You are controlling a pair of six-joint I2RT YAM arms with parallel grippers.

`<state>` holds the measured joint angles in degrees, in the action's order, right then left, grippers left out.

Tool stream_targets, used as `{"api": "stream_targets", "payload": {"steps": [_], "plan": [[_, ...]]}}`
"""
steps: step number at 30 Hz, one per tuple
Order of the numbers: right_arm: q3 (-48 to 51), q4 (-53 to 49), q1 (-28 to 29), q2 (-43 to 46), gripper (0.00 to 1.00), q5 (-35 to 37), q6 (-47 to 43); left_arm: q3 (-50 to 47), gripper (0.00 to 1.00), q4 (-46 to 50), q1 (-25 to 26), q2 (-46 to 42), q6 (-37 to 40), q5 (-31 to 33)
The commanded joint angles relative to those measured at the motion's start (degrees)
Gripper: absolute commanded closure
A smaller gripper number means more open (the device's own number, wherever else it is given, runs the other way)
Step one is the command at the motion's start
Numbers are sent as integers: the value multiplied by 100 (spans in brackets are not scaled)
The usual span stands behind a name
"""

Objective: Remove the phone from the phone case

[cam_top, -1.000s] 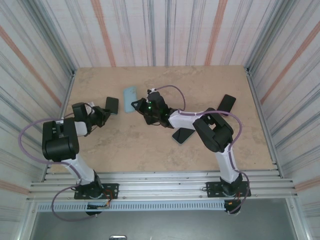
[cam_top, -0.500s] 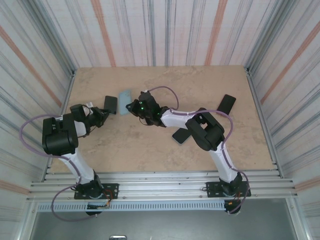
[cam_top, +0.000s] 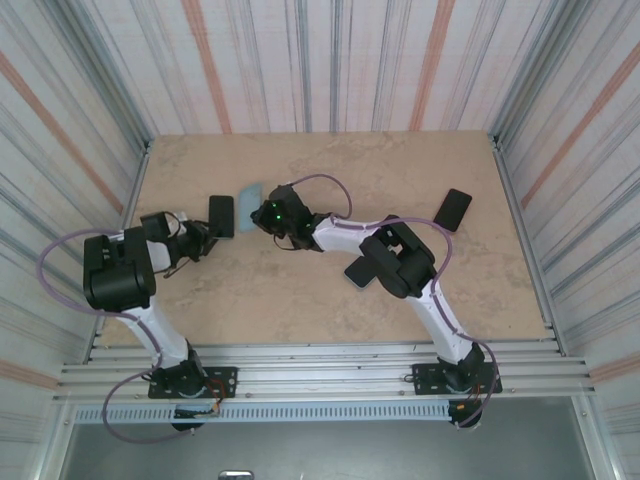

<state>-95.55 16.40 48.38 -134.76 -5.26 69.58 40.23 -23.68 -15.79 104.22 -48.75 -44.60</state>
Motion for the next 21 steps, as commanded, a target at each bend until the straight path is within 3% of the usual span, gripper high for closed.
{"api": "stream_targets", "payload": {"steps": [1,6,14,21], "plan": [[-272,-296,59,-235,91,167,-399,130,55,733,-64,-216,502,325],[-529,-540,75,-431,91,232,-649,202,52,1349,-69,-389,926,727],[-878,-824,119,-681,89,243,-832,284,45,1481,-91,-282,953,830],[-1080,-964,144,-816,80,208,-868,363,42,1570,-139,-207,954,804]]}}
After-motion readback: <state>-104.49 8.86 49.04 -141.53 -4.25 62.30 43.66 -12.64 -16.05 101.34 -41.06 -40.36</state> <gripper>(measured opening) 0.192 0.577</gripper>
